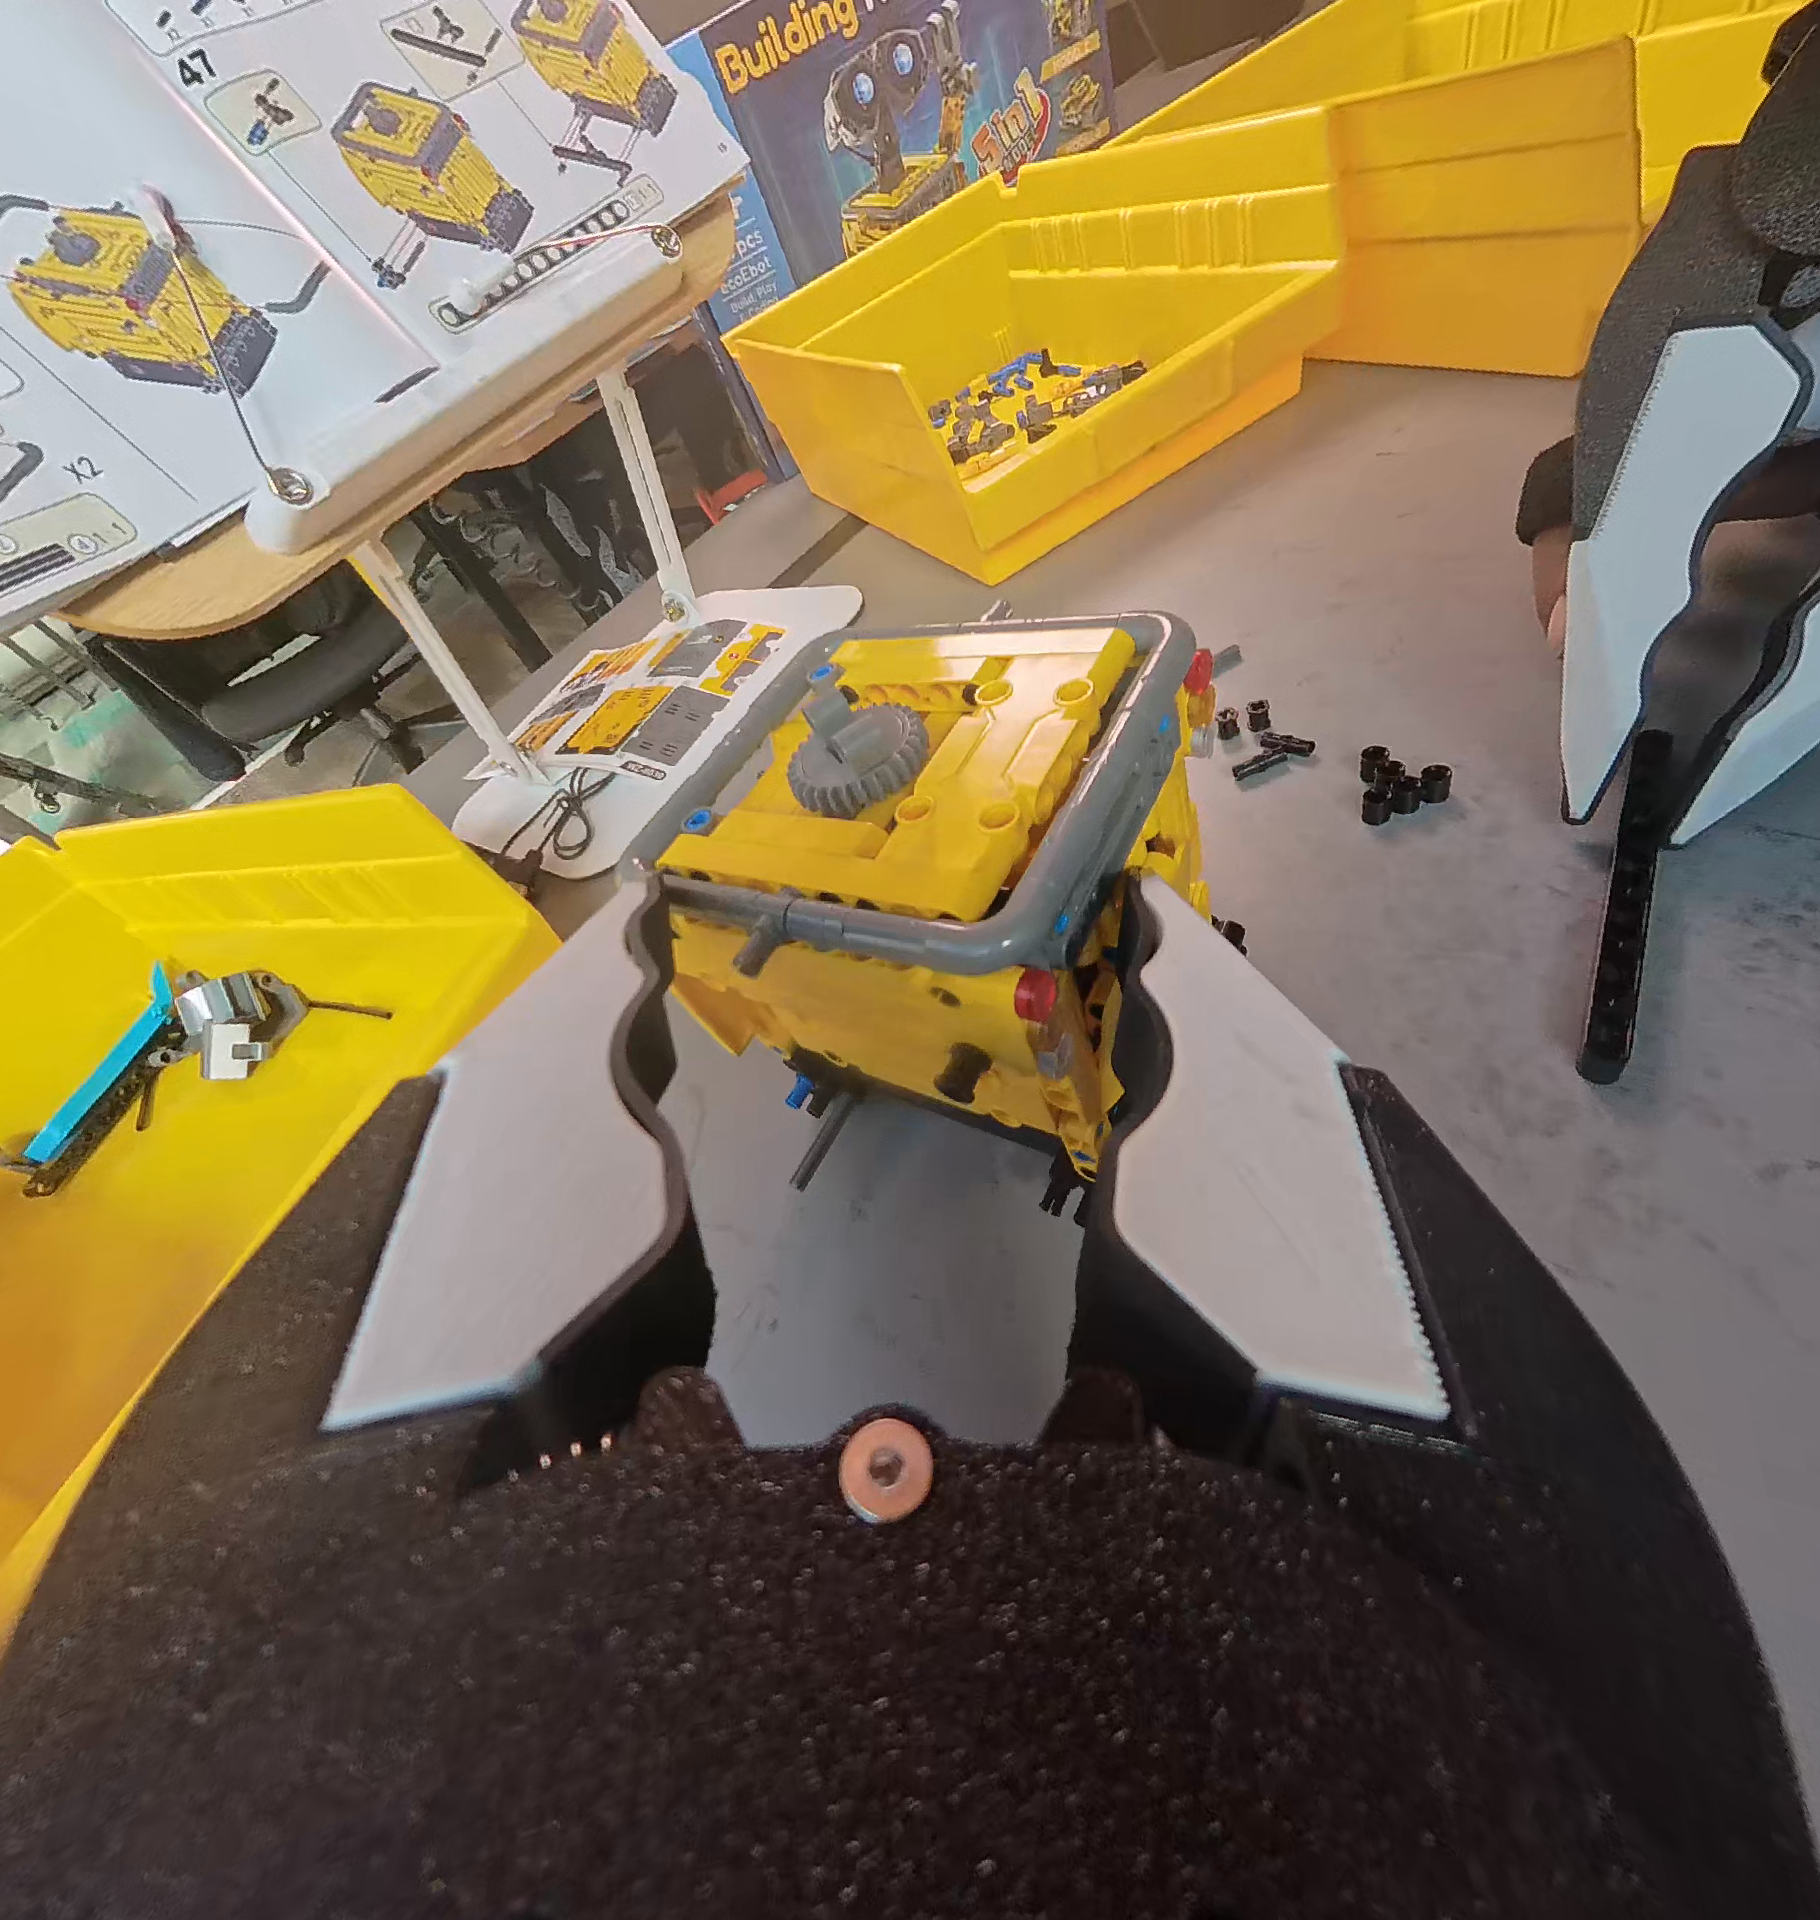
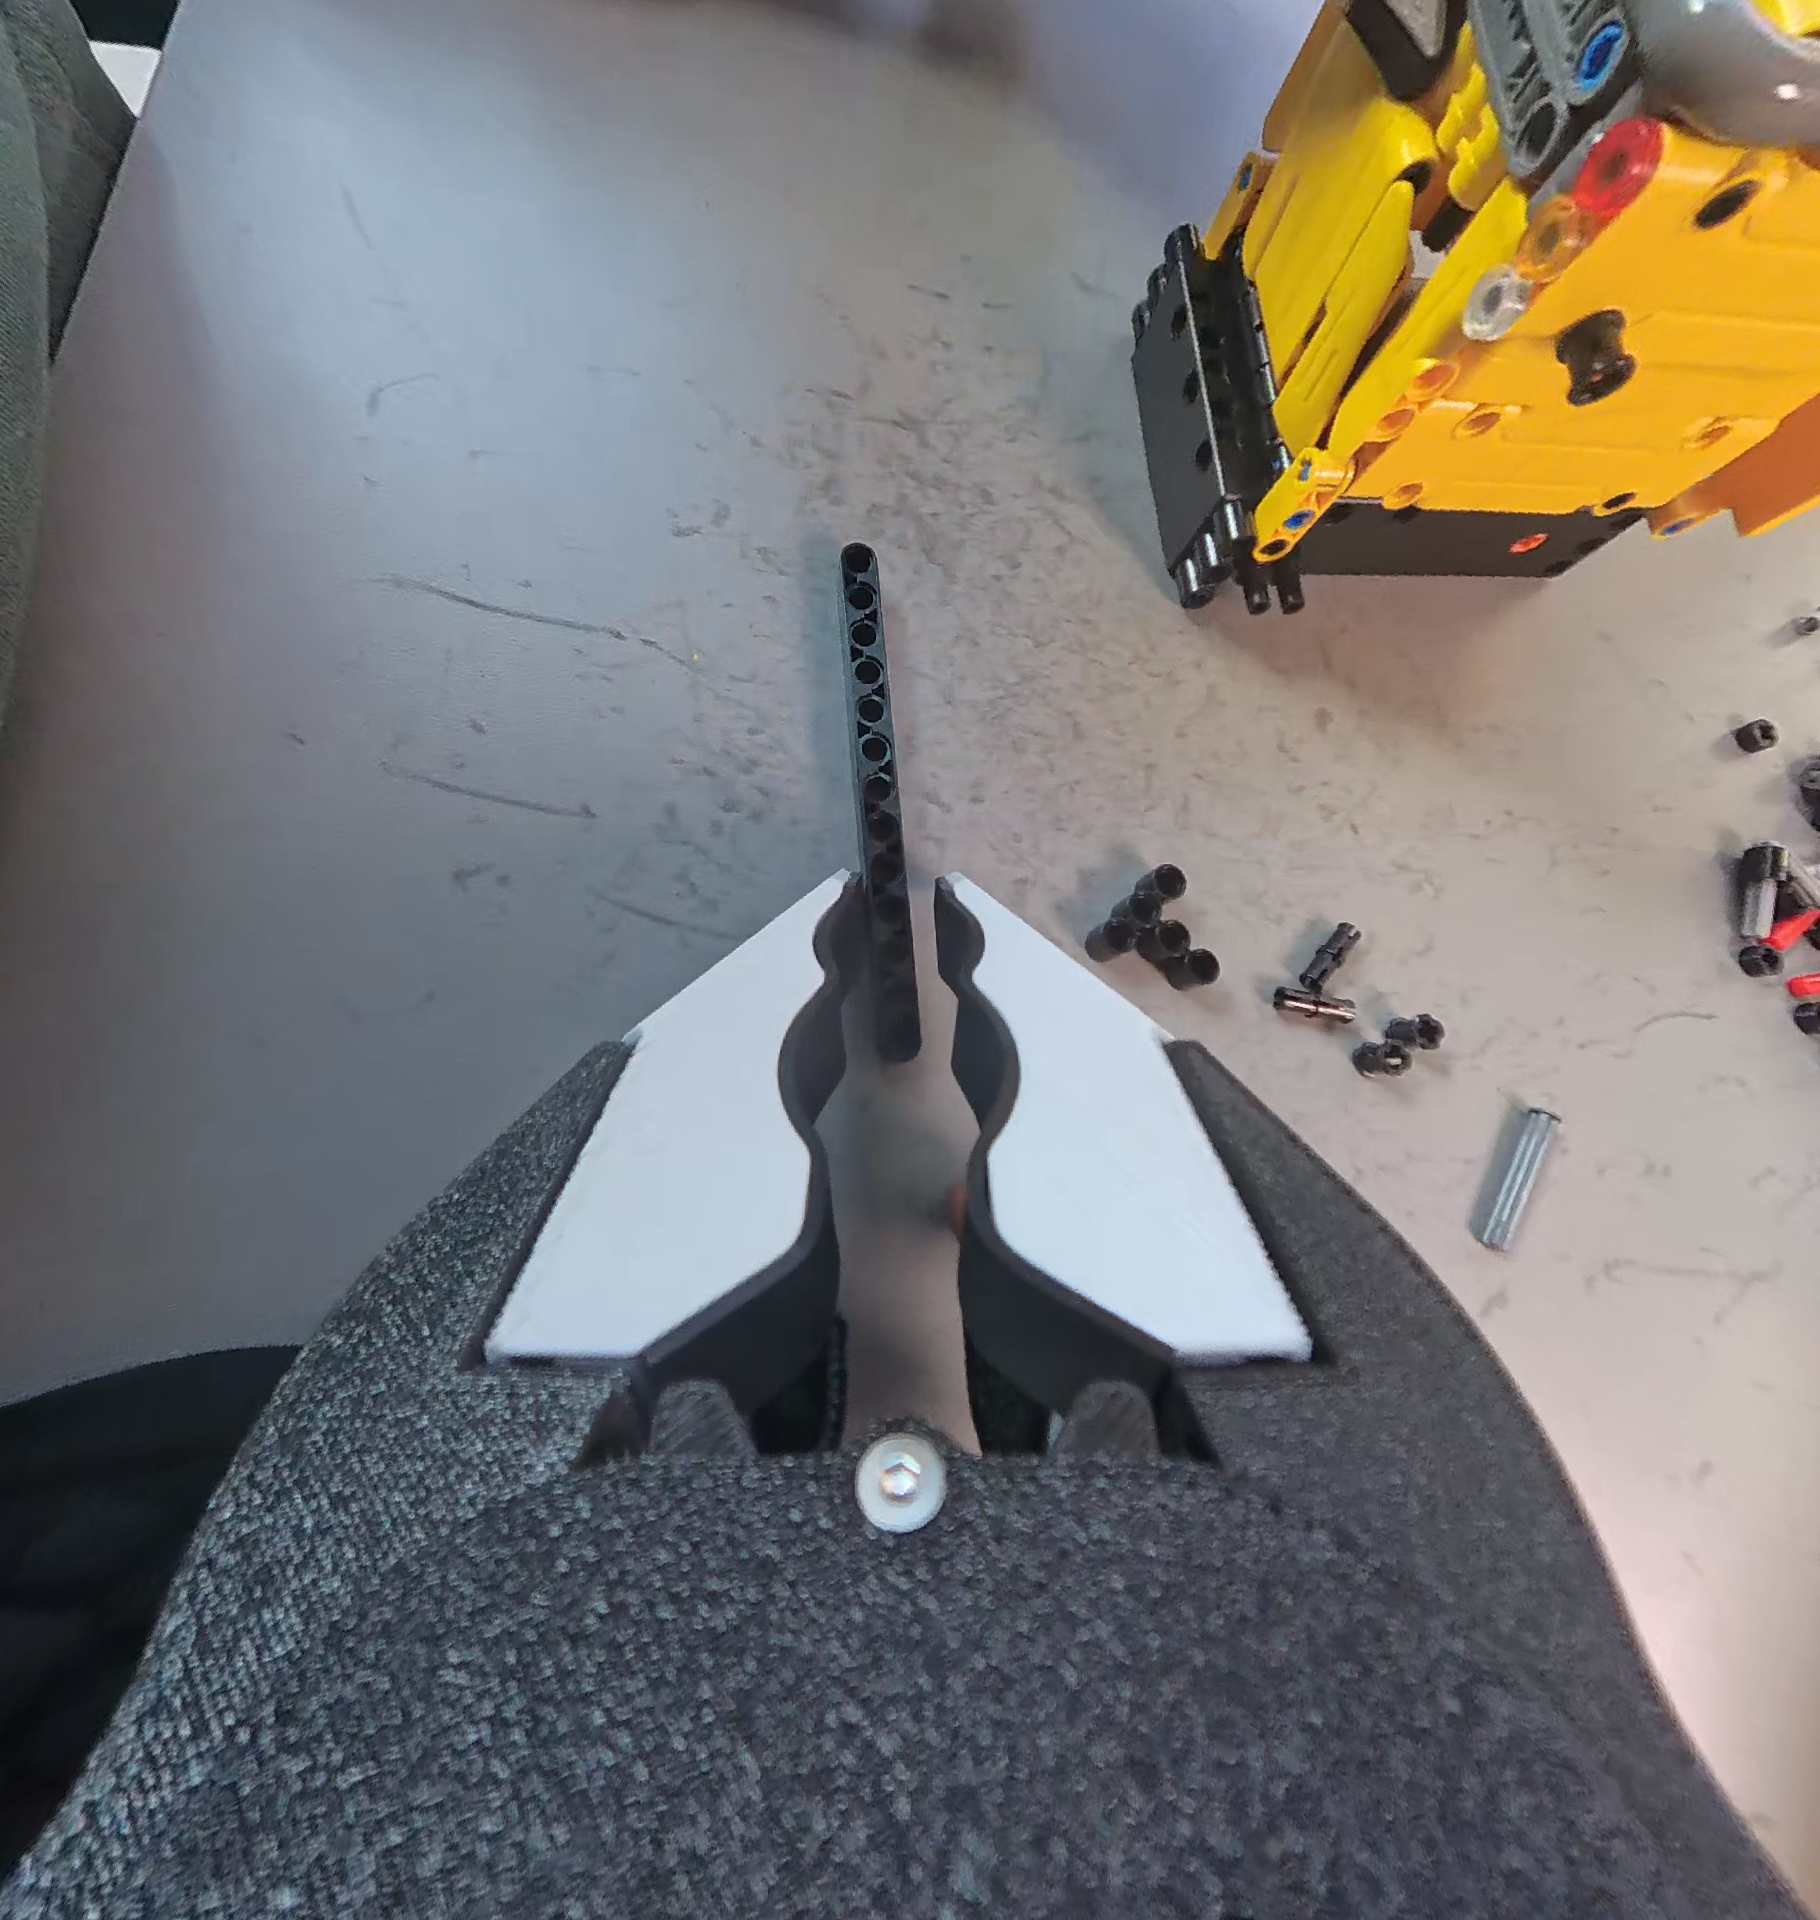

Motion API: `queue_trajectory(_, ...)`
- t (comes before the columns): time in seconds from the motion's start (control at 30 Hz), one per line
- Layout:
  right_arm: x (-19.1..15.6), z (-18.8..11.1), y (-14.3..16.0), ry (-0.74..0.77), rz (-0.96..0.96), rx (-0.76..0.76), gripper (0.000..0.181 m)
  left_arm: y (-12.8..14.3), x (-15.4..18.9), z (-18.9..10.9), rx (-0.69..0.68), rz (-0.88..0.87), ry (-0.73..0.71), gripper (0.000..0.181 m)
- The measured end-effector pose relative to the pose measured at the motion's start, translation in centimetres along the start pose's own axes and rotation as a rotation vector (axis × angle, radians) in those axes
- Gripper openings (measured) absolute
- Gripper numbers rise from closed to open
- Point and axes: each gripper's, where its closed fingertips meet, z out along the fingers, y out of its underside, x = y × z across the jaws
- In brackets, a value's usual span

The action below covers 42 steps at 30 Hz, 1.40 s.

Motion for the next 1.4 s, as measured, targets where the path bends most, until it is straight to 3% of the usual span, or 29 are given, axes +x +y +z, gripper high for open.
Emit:
queue_trajectory(0.37, 0.4, 0.2, -0.3, 0.020, 0.004, 0.035, 0.013, -0.6, -0.7, 3.2, 0.007, 0.007, -0.023, 0.084)
queue_trajectory(0.53, 0.4, 0.3, -0.6, 0.022, 0.004, 0.061, 0.014, -0.5, -0.4, 2.6, 0.020, 0.012, -0.077, 0.073)
queue_trajectory(0.67, 0.2, 0.4, -0.7, 0.025, -0.010, 0.070, 0.015, -0.3, 0.2, 2.2, 0.014, 0.044, -0.054, 0.076)
queue_trajectory(0.93, 0.3, 0.3, -1.1, 0.049, -0.020, 0.110, 0.016, -0.7, 0.2, 1.2, 0.057, -0.002, -0.003, 0.058)
queue_trajectory(1.2, 2.8, -1.9, -3.6, 0.153, 0.047, 0.323, 0.017, -0.9, 1.0, 0.9, 0.064, 0.051, 0.009, 0.058)
queue_trajectory(1.4, 5.8, -3.4, -3.3, 0.327, 0.064, 0.363, 0.017, -1.0, 1.1, 0.8, 0.072, 0.045, 0.020, 0.057)
